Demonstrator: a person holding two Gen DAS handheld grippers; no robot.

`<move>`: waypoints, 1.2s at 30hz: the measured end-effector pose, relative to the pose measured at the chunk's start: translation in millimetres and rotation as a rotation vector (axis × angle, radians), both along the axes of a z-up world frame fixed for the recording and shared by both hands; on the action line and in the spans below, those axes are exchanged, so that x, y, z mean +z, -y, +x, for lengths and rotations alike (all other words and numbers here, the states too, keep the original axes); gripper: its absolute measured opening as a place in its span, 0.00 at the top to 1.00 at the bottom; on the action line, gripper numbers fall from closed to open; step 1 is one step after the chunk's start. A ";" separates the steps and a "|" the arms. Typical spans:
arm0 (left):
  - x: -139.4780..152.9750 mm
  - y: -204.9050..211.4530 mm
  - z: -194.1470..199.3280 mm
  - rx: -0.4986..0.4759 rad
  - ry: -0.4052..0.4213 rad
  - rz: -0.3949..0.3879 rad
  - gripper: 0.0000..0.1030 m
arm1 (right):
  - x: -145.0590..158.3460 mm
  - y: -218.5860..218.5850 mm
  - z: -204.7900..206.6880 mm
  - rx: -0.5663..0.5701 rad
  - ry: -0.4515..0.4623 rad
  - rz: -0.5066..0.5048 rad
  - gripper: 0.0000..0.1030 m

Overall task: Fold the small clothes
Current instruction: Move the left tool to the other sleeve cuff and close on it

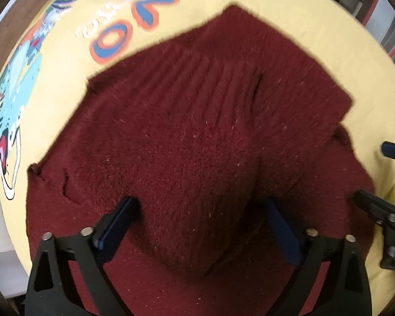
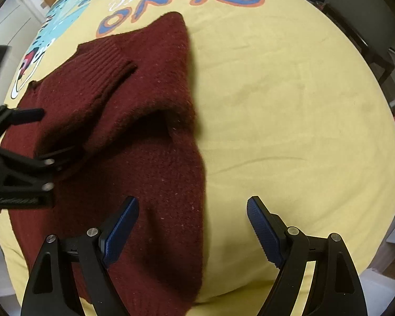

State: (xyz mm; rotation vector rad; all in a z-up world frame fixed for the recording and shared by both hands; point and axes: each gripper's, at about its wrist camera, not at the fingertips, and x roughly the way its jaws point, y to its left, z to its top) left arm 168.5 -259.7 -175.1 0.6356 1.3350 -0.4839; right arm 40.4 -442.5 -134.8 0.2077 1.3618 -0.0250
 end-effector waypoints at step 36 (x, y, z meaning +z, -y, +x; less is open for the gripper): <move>12.0 -224.8 -18.4 0.631 -0.074 -0.381 0.78 | 6.9 -11.6 -0.4 0.007 0.017 0.020 0.17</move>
